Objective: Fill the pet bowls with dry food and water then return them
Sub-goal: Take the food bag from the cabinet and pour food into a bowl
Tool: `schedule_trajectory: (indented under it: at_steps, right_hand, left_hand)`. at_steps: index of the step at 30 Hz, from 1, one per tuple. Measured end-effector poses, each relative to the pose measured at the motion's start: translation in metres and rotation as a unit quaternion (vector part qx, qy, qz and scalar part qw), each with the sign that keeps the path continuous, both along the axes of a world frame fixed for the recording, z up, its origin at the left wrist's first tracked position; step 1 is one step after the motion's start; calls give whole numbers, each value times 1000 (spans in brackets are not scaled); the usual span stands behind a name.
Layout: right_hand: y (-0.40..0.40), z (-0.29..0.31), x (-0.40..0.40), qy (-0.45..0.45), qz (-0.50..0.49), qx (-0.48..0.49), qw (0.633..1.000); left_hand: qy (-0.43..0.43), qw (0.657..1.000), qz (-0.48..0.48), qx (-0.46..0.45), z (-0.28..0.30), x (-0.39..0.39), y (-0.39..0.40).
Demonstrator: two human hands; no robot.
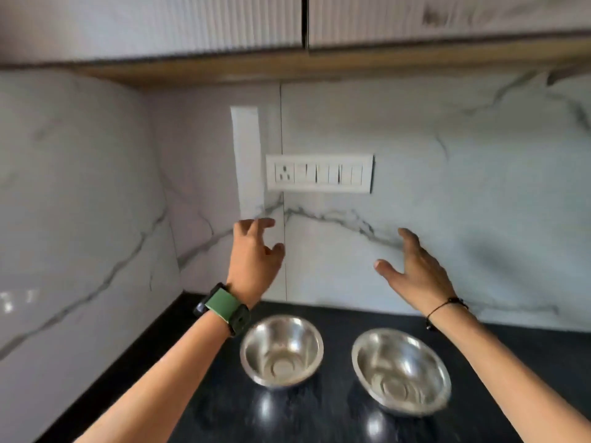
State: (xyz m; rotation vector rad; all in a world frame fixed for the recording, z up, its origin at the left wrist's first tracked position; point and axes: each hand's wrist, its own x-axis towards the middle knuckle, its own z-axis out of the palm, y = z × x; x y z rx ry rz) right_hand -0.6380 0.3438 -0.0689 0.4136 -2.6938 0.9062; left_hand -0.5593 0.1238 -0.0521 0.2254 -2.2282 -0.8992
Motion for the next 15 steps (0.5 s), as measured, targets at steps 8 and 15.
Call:
schedule_trajectory:
  at_steps: [8, 15]
  right_hand:
    - [-38, 137, 17, 173, 97, -81, 977]
    - [-69, 188, 34, 170, 195, -151, 954]
  left_hand:
    - [93, 990, 14, -105, 143, 21, 12]
    - [120, 976, 38, -178, 192, 30, 8]
